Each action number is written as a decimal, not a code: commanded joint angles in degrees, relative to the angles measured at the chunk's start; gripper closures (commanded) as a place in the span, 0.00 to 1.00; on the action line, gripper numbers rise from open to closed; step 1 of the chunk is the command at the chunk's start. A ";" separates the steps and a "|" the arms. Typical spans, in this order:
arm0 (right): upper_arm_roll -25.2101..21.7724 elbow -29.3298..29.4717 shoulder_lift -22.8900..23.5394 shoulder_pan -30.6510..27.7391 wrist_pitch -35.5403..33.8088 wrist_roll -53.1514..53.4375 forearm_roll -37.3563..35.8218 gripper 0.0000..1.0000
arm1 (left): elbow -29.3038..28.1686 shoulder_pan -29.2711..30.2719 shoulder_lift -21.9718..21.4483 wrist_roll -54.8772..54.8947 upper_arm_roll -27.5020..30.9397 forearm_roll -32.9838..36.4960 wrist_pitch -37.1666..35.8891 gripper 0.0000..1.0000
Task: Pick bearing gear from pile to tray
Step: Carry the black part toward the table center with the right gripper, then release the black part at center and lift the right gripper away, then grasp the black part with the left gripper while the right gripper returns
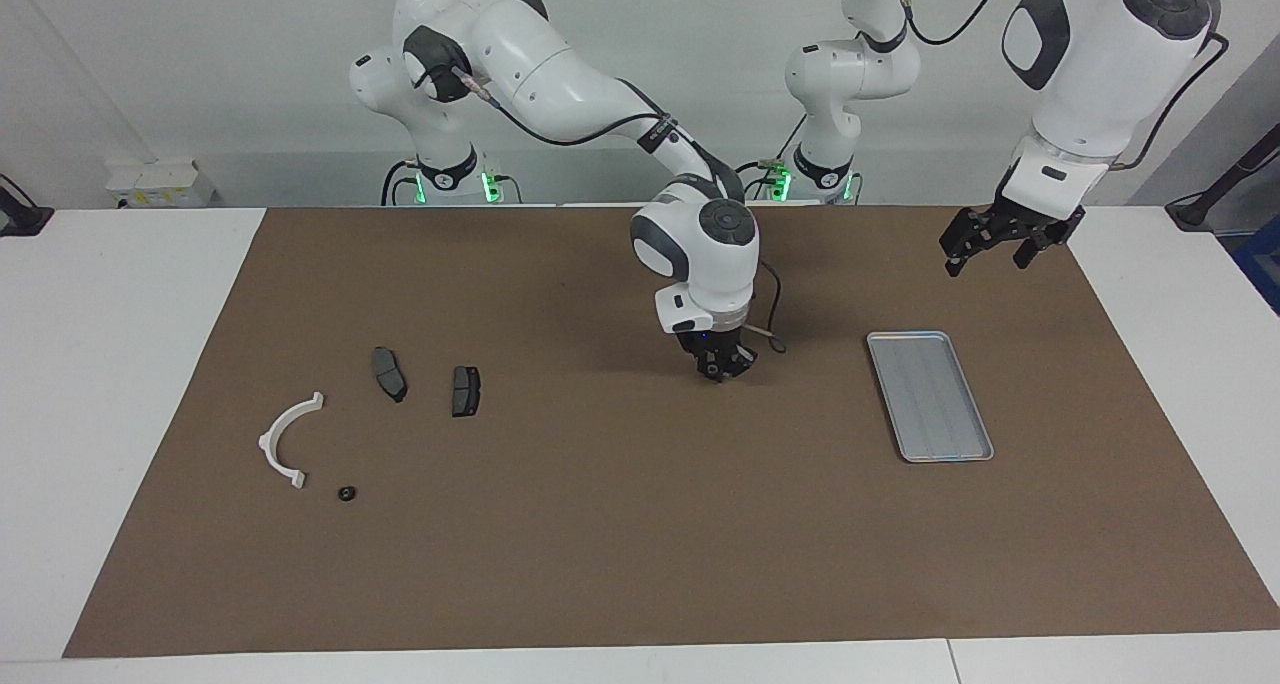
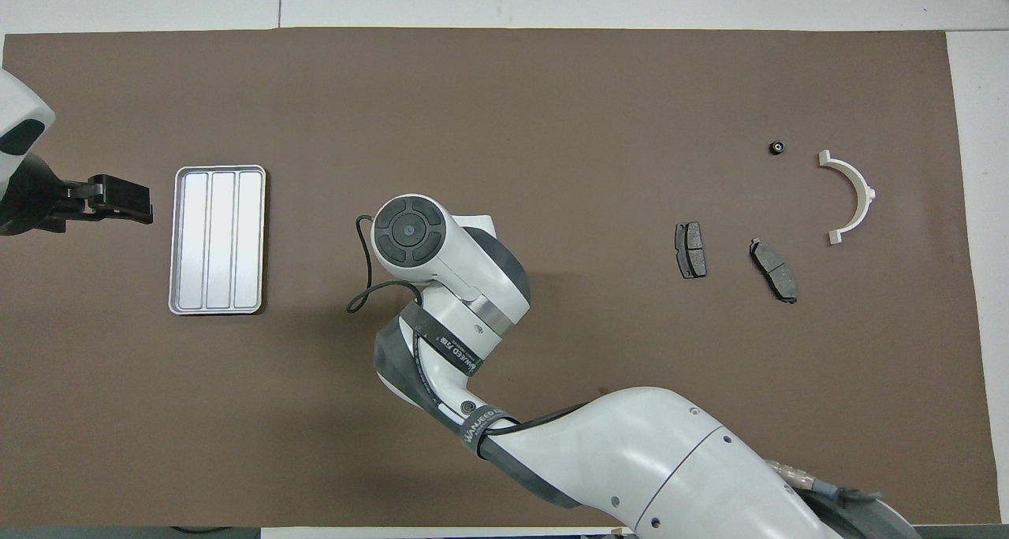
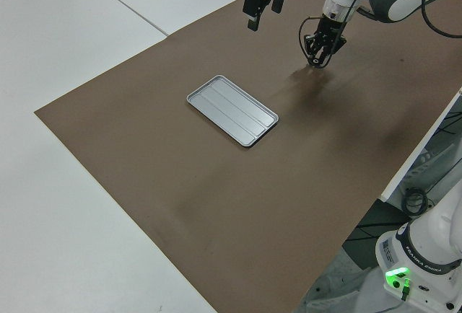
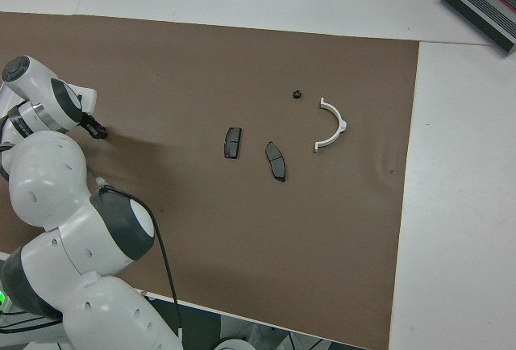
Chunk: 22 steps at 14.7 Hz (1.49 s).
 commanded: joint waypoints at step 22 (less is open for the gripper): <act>0.80 -5.08 -16.14 -38.43 -11.55 -82.74 -0.62 0.00 | -6.51 -7.65 -1.21 -16.64 -0.27 -0.96 5.14 0.00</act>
